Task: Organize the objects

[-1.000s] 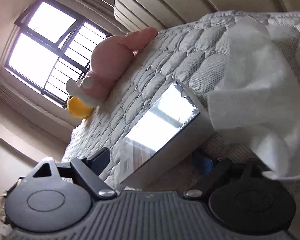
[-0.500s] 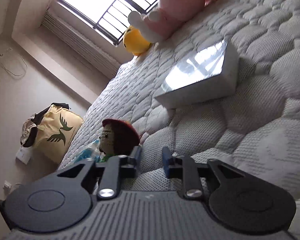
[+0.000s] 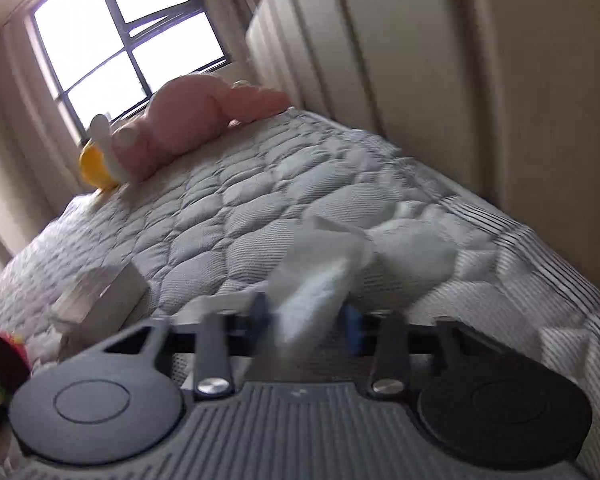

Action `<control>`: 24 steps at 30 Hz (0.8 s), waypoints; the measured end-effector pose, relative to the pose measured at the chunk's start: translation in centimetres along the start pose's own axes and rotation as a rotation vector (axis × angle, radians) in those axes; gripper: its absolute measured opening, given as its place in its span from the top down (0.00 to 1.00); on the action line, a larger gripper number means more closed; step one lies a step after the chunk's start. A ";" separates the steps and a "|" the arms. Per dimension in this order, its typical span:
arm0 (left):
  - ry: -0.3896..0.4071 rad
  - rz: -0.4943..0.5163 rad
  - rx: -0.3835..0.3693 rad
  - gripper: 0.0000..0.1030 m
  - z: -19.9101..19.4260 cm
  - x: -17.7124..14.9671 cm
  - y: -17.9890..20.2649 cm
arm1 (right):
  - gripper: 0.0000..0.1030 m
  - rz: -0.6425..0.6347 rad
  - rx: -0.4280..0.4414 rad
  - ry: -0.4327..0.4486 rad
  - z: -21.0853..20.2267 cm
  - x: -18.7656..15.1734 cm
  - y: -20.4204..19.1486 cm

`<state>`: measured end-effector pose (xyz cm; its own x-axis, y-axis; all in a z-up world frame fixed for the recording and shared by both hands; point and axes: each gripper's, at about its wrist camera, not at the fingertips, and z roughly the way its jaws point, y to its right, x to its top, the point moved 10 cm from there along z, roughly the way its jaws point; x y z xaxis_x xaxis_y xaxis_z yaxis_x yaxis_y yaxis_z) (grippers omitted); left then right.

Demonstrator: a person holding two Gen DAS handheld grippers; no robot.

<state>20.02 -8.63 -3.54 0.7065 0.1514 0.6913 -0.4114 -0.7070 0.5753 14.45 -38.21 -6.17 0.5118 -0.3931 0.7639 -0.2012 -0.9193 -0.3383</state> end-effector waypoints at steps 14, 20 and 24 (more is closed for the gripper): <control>-0.096 -0.003 -0.048 0.00 6.3 1.9 -1.1 | 0.89 -0.016 0.356 -0.249 12.6 2.3 -13.6; -0.107 0.146 -0.036 0.00 4.6 -0.5 -0.9 | 0.90 0.075 0.380 -0.249 6.8 -3.1 -13.2; -0.088 0.218 -0.043 0.00 1.5 -2.1 0.1 | 0.90 0.049 0.359 -0.196 2.8 -6.1 -13.7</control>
<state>19.38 -10.05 -5.63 0.6447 -0.0640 0.7617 -0.5830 -0.6857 0.4358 16.42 -23.16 -7.78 0.6655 -0.3935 0.6342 0.0566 -0.8206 -0.5686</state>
